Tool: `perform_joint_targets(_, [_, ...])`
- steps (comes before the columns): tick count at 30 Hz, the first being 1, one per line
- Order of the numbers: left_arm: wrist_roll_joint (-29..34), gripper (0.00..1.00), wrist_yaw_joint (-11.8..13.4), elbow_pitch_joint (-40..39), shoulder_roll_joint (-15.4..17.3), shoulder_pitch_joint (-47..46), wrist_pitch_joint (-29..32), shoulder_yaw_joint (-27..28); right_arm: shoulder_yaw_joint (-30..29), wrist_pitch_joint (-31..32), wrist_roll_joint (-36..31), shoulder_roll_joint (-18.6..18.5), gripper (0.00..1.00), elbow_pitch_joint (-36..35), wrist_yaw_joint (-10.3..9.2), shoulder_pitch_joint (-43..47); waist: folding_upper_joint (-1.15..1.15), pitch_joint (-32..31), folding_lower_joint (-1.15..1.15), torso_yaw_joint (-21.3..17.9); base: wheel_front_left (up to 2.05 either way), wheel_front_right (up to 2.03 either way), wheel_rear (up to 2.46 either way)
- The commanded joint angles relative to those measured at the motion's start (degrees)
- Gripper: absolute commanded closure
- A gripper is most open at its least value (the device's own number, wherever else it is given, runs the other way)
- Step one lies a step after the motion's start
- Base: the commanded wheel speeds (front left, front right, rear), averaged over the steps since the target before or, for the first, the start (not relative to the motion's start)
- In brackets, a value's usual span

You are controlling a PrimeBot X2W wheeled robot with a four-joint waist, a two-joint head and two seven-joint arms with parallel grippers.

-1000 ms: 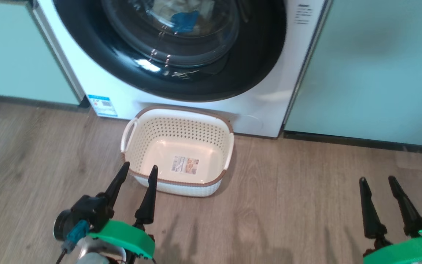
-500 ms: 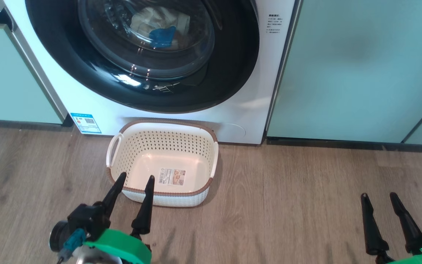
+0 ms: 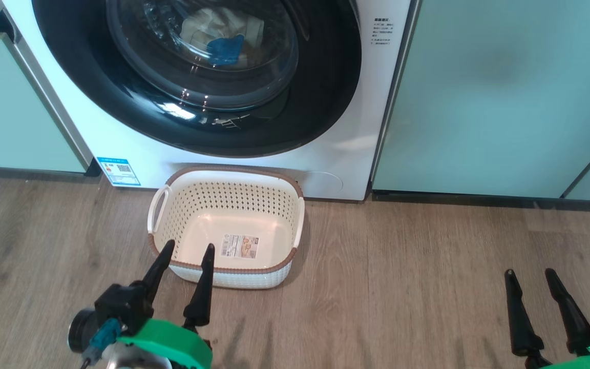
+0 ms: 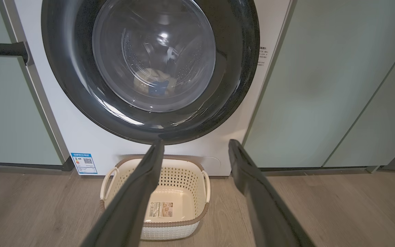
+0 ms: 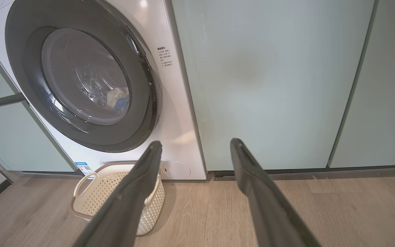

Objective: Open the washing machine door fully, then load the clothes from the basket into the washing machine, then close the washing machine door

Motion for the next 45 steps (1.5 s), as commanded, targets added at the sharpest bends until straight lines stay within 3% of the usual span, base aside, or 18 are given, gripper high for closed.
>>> perform_joint_targets(1, [-0.08,0.00,0.20,-2.20,0.61,-1.74,-0.16,2.04,1.14,-0.09,0.43,-0.36,0.00,-1.75,-0.20,-2.24,0.00,0.01,0.00,-0.04,0.00,0.00,0.00])
perform_joint_targets(19, [-0.31,0.00,0.93,-2.01,0.92,-1.63,-0.48,1.56,1.32,0.23,0.39,-0.36,0.00,-1.67,-0.20,-2.37,0.00,-0.37,0.00,-0.59,0.00,0.00,0.00])
perform_joint_targets(20, [-0.24,1.00,0.62,-0.05,0.11,0.01,-0.07,-0.29,0.05,0.03,0.01,0.01,1.00,0.02,0.00,-0.04,0.00,-0.39,0.00,-0.60,0.00,0.00,0.00])
perform_joint_targets(45, [-14.96,1.00,-1.54,5.20,-0.33,-1.93,1.84,1.05,0.34,1.88,15.22,-0.98,1.00,4.44,-0.03,-2.70,0.00,-0.74,0.00,0.04,0.00,0.00,0.00])
